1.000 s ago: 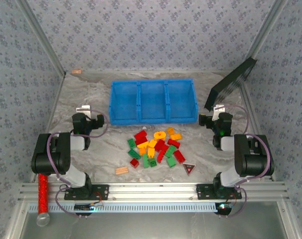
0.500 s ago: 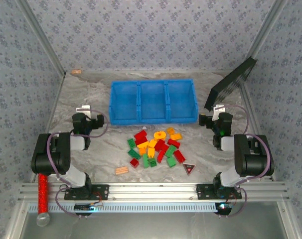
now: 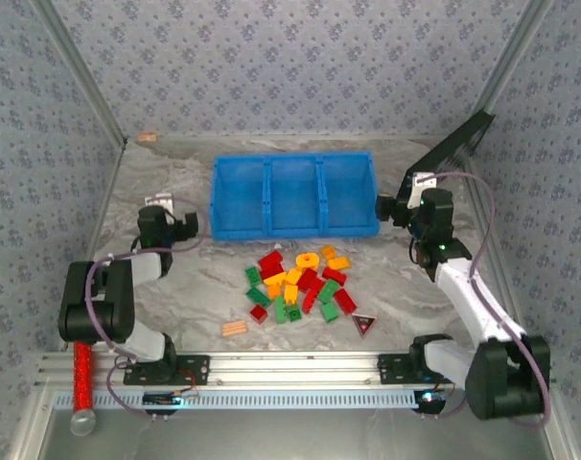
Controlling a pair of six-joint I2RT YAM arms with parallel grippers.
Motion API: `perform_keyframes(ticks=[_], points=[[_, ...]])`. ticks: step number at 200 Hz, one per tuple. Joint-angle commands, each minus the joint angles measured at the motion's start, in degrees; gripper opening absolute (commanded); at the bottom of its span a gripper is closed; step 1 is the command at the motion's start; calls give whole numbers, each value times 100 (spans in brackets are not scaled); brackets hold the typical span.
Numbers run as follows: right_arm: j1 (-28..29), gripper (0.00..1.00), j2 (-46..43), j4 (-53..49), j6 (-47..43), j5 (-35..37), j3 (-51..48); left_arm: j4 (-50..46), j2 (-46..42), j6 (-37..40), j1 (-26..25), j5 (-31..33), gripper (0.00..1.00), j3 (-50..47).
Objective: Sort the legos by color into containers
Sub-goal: Pick up the lego from the bottom-center of the table.
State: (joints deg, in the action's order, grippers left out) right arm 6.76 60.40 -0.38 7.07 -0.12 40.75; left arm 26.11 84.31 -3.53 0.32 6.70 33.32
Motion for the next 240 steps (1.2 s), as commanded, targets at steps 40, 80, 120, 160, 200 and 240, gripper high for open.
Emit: perform_keyframes(ticks=[40,80,120,160,200,240], points=[[1721,91,-1271,-4038,2499,-177,8,-4549,-1034,-582,-301,302,100,3085],[3823,80,-1777,-4794,4483,748,-184,-5644,-1316,-524,-319,-392,100,3901],[5654,76,-852,-4541,5583,1458,-121,-6037,-1376,-457,-320,-1076,100,4268],[6299,76,597,-4197,5678,1629,339,-6205,-1343,-397,-390,-1492,100,4499],[6320,72,1544,-4089,5404,1564,679,-6176,-1418,-351,-416,-1497,100,4404],[6182,69,1986,-4087,5154,1430,759,-6177,-1444,-333,-431,-1505,100,4324]])
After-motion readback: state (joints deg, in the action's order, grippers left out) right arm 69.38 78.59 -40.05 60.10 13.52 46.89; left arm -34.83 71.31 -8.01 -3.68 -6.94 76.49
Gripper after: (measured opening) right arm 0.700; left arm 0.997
